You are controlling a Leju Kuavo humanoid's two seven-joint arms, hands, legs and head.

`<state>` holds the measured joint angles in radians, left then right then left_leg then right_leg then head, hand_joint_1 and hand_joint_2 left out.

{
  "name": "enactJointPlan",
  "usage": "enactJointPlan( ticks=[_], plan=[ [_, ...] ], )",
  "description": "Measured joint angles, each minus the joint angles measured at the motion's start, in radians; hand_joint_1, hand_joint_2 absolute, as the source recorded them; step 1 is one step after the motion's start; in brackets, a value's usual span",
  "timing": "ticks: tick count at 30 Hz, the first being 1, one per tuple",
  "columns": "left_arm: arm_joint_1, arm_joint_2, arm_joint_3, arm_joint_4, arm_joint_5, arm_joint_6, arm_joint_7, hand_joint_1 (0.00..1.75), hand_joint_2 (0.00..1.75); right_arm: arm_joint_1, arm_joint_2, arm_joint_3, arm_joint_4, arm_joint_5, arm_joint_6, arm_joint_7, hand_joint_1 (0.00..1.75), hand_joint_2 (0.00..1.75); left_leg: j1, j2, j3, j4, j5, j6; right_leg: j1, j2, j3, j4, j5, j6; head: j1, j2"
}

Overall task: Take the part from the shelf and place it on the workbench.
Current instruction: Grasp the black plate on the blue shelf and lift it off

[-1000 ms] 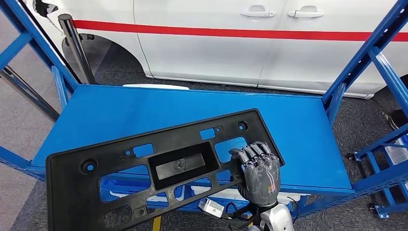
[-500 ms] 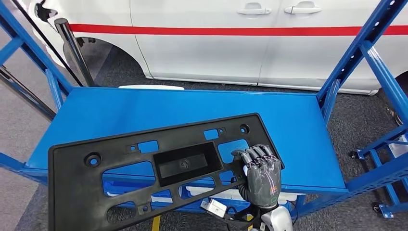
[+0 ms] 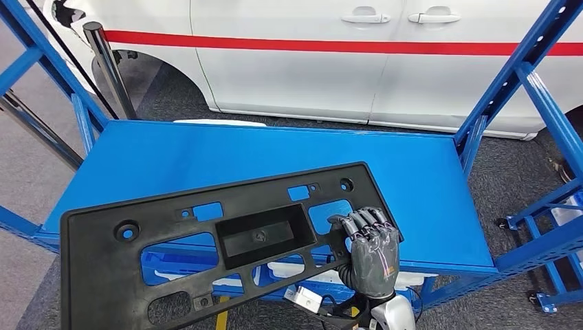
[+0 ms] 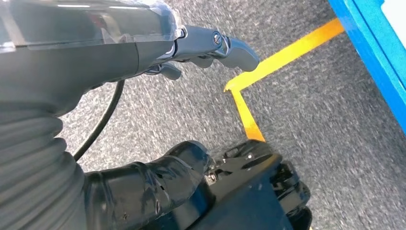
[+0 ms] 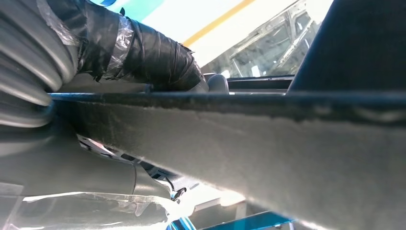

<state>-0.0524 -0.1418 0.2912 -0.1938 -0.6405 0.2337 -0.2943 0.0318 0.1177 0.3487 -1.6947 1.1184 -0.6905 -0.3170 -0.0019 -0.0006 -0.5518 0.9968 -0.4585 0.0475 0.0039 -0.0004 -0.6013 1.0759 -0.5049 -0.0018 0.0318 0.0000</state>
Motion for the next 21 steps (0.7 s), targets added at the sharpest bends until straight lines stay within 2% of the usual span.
enactJointPlan(
  ticks=[3,4,5,6,8,9,10,13,14,15,16,18,19,20,21],
  plan=[
    [-0.002,-0.001,0.0,0.0,0.0,0.001,0.0,0.0,1.75,0.003,0.0,0.0,0.0,-0.005,0.0,0.0,1.75,1.75,0.004,0.004,-0.014,-0.002,0.011,0.004,-0.009,0.001,-0.063,0.167,-0.108,0.017,0.0,0.0],
    [-0.001,-0.002,0.0,0.0,0.0,0.001,0.001,0.0,1.75,0.004,-0.001,0.0,0.0,-0.006,0.0,0.0,1.75,1.75,0.004,0.005,-0.02,0.001,0.013,0.003,-0.013,0.001,-0.076,0.21,-0.123,0.022,0.0,0.0],
    [-0.001,-0.002,0.0,0.0,0.0,0.001,0.001,0.0,1.75,0.005,-0.001,0.0,0.0,-0.007,0.0,0.0,1.75,1.75,0.005,0.005,-0.025,0.005,0.015,0.001,-0.017,0.0,-0.073,0.222,-0.119,0.027,0.0,0.0],
    [-0.001,-0.003,0.001,0.0,0.0,0.0,0.001,0.0,1.75,0.006,-0.001,0.0,0.0,-0.008,0.0,0.0,1.75,1.75,0.007,0.006,-0.031,0.01,0.016,-0.001,-0.022,0.0,-0.051,0.194,-0.097,0.032,0.0,0.0],
    [-0.001,-0.004,0.001,0.0,0.0,0.0,0.001,0.0,1.75,0.006,-0.001,0.001,0.0,-0.012,0.0,0.0,1.75,1.75,0.011,0.005,-0.042,0.023,0.016,-0.008,-0.029,0.0,0.028,0.066,-0.047,0.037,0.0,0.0],
    [-0.001,-0.005,0.001,0.0,0.0,0.0,0.001,0.0,1.75,0.006,-0.001,0.001,0.0,-0.014,0.0,0.0,1.75,1.75,0.012,0.004,-0.047,0.029,0.016,-0.014,-0.028,0.002,0.057,0.015,-0.03,0.034,0.0,0.0],
    [-0.002,-0.005,0.001,0.0,0.0,0.001,0.001,0.0,1.75,0.007,-0.001,0.002,0.0,-0.016,0.0,0.0,1.75,1.75,0.011,0.003,-0.05,0.034,0.017,-0.02,-0.027,0.004,0.072,-0.017,-0.024,0.029,0.0,0.0],
    [-0.001,-0.006,0.003,0.0,-0.001,0.002,0.001,0.0,1.75,0.008,-0.001,0.004,0.0,-0.022,0.0,0.001,1.75,1.75,0.01,0.001,-0.057,0.038,0.026,-0.041,-0.023,0.007,0.064,-0.03,-0.014,0.004,0.0,0.0],
    [-0.001,-0.006,0.004,0.0,-0.001,0.003,0.001,0.0,1.75,0.008,-0.001,0.005,0.0,-0.023,0.0,0.001,1.75,1.75,0.012,0.0,-0.063,0.044,0.018,-0.047,-0.023,0.006,0.06,-0.032,-0.008,-0.006,0.0,0.0],
    [0.0,-0.006,0.005,0.0,-0.001,0.003,0.001,0.0,1.75,0.008,0.0,0.005,0.0,-0.024,0.0,0.001,1.75,1.75,0.014,0.0,-0.073,0.066,-0.004,-0.051,-0.024,0.004,0.054,-0.035,-0.001,-0.016,-0.001,0.0],
    [0.0,-0.006,0.006,0.0,-0.002,0.003,0.001,0.0,1.75,0.008,0.0,0.006,0.0,-0.024,0.0,0.001,1.75,1.75,0.015,0.0,-0.089,0.107,-0.041,-0.055,-0.025,0.002,0.046,-0.037,0.006,-0.023,-0.001,0.0],
    [-0.001,-0.007,0.007,0.0,-0.003,0.003,0.001,0.0,1.75,0.009,0.0,0.008,0.0,-0.026,0.0,0.001,1.75,1.75,0.016,0.0,-0.131,0.235,-0.126,-0.061,-0.021,-0.001,0.028,-0.037,0.018,-0.031,-0.002,0.0],
    [0.0,-0.007,0.008,0.0,-0.003,0.003,0.001,0.0,1.75,0.009,0.001,0.008,0.0,-0.027,0.0,0.001,1.75,1.75,0.016,0.0,-0.144,0.289,-0.151,-0.062,-0.018,-0.002,0.019,-0.036,0.024,-0.032,-0.002,0.0],
    [0.0,-0.007,0.008,0.0,-0.003,0.003,0.001,0.0,1.75,0.01,0.001,0.008,0.0,-0.027,0.0,0.001,1.75,1.75,0.016,0.0,-0.143,0.315,-0.155,-0.061,-0.015,-0.003,0.011,-0.035,0.03,-0.032,-0.002,0.0],
    [0.0,-0.007,0.008,0.0,-0.003,0.003,0.001,0.0,1.75,0.01,0.001,0.008,0.001,-0.027,0.0,0.001,1.75,1.75,0.015,0.0,-0.121,0.3,-0.14,-0.057,-0.013,-0.003,0.004,-0.034,0.035,-0.032,-0.002,0.0]
  ],
)
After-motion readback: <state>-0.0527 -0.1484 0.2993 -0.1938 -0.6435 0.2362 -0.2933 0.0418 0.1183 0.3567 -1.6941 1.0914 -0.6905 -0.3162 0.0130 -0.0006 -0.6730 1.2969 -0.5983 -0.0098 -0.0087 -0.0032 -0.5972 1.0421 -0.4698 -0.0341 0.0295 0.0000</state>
